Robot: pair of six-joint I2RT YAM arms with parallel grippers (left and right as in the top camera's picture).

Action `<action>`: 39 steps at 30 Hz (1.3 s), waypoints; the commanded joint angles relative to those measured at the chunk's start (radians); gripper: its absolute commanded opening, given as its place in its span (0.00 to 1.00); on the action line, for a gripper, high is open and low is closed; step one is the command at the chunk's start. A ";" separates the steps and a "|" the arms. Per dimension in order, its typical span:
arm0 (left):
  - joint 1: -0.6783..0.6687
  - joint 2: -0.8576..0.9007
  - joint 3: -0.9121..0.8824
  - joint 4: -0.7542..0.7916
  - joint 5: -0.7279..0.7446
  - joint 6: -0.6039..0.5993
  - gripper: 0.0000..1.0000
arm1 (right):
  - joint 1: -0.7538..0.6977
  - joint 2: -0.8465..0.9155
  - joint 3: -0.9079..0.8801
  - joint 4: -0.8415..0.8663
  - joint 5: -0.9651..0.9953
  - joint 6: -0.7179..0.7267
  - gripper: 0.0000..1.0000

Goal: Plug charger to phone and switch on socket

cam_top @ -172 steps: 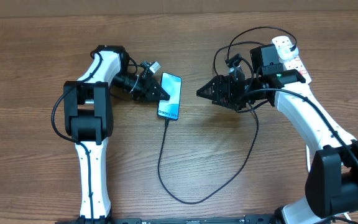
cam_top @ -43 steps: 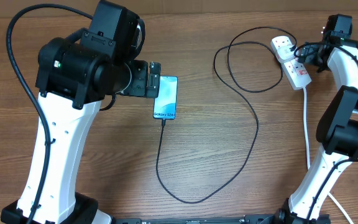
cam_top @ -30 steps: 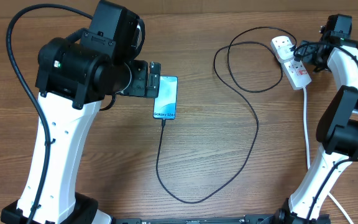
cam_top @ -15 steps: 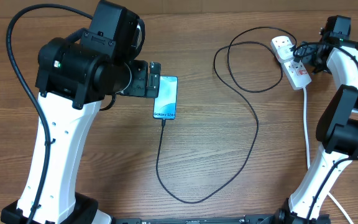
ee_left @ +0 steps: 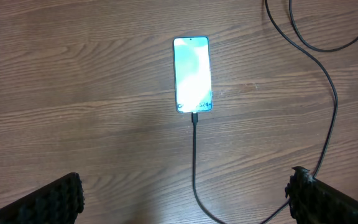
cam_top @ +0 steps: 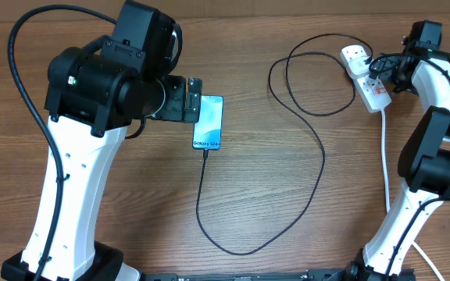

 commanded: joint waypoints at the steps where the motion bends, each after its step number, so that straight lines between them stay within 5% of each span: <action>1: 0.000 0.002 -0.004 -0.001 -0.019 -0.013 1.00 | 0.003 0.016 0.018 0.006 -0.002 0.008 1.00; 39: 0.000 0.002 -0.004 -0.001 -0.020 -0.013 1.00 | -0.043 0.020 0.011 -0.001 -0.008 0.008 1.00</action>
